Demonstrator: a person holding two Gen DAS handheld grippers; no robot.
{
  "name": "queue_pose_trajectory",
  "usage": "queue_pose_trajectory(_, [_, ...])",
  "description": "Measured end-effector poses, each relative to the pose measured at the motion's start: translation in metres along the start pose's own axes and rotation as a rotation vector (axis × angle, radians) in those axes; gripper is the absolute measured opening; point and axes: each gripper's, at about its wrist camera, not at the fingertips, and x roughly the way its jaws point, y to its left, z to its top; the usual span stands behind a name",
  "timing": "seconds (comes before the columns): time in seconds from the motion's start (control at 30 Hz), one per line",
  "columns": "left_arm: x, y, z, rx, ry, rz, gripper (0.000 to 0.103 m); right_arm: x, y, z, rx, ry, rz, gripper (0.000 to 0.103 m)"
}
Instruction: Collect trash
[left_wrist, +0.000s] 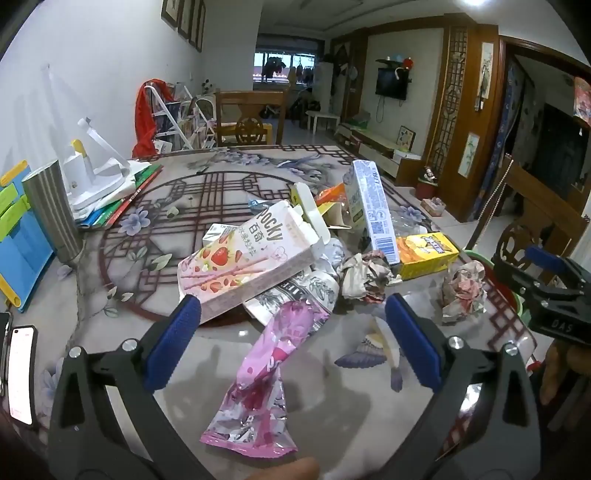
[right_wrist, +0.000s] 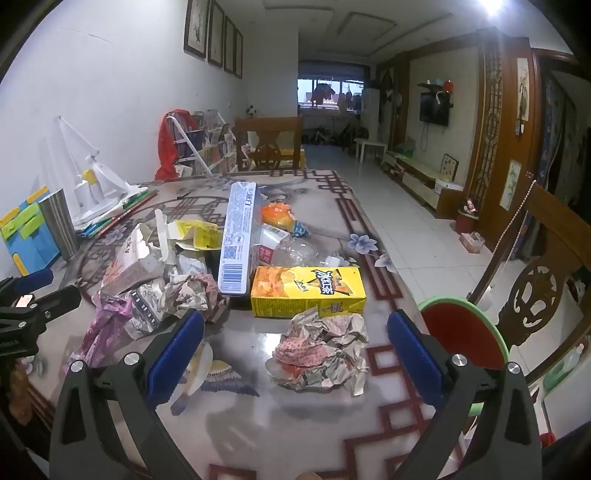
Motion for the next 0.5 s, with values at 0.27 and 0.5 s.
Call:
queue_pose_trajectory(0.27, [0.0014,-0.0075,-0.0004,0.006,0.008,-0.001,0.098,0.0016,-0.0006,-0.0003,0.000,0.003,0.001,0.096])
queue_pose_trajectory(0.5, [0.0016,-0.0085,-0.0018,0.001,0.010,-0.002,0.098,0.0018,-0.0002,-0.0024,0.001,0.003,0.001,0.096])
